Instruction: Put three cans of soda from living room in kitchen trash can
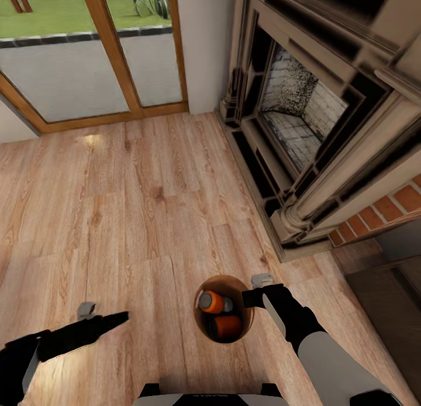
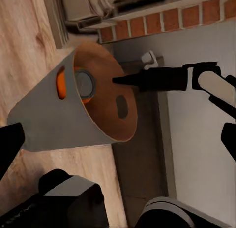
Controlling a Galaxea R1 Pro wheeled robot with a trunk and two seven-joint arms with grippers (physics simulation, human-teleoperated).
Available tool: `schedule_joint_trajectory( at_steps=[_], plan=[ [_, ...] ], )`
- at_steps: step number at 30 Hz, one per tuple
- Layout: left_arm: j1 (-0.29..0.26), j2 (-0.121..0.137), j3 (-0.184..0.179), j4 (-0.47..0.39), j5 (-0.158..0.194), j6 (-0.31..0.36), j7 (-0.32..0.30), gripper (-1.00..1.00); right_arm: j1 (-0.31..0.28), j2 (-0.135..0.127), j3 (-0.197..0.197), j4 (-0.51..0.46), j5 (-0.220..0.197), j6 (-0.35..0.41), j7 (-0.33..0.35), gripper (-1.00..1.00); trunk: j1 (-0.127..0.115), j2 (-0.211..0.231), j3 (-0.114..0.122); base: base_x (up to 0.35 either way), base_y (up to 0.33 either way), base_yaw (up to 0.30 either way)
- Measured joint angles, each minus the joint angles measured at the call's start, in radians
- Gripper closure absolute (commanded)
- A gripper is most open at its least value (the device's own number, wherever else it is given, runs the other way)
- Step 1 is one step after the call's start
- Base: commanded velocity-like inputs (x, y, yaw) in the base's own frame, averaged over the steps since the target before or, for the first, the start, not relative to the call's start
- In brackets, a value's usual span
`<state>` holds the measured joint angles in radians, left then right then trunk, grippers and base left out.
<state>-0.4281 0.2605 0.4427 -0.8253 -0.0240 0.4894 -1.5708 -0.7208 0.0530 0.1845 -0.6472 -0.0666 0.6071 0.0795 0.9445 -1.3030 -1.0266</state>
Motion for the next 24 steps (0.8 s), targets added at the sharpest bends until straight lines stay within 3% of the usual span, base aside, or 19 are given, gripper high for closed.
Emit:
schedule_joint_trajectory(
  at_steps=[1,3,5,6,7,8,15,24],
  plan=[
    [0.0,0.032,0.018,0.016,-0.001,-0.006,0.0,-1.0,0.0,0.0,0.0,0.0,0.001,0.0,0.0,1.0,0.0,0.0,0.0,0.0,0.0,0.0],
    [0.0,0.067,0.036,0.052,-0.003,-0.042,0.0,-1.0,0.0,0.0,0.0,0.0,0.002,0.0,0.0,1.0,0.0,0.0,0.0,0.0,0.0,0.0],
    [0.0,0.081,0.046,0.088,-0.004,-0.088,0.0,-1.0,0.0,0.0,0.0,-0.001,0.0,0.0,0.0,1.0,0.0,0.0,0.0,0.0,0.0,0.0],
    [0.0,0.089,0.052,0.125,-0.005,-0.142,0.013,-1.0,0.0,0.0,0.0,-0.001,0.0,0.0,0.0,1.0,0.0,0.0,0.0,0.0,0.0,0.0],
    [0.0,0.092,0.055,0.141,-0.005,-0.171,0.035,-1.0,0.0,0.0,0.0,-0.001,-0.001,0.0,0.0,1.0,0.0,0.0,0.0,0.0,0.0,0.0],
    [0.0,0.096,0.059,0.167,-0.005,-0.217,0.095,-1.0,0.0,0.0,0.0,-0.001,-0.001,0.0,0.0,1.0,0.0,0.0,0.0,0.0,0.0,0.0],
    [0.0,0.098,0.067,0.216,0.003,-0.325,0.374,-1.0,0.0,-0.001,0.0,-0.005,-0.001,0.0,0.001,1.0,0.0,0.0,0.0,0.0,0.0,0.0],
    [0.0,0.088,0.068,0.222,0.005,-0.363,0.416,-1.0,0.0,-0.002,0.0,-0.012,-0.001,0.0,0.003,1.0,0.0,0.0,0.0,0.0,0.0,0.0]
  ],
)
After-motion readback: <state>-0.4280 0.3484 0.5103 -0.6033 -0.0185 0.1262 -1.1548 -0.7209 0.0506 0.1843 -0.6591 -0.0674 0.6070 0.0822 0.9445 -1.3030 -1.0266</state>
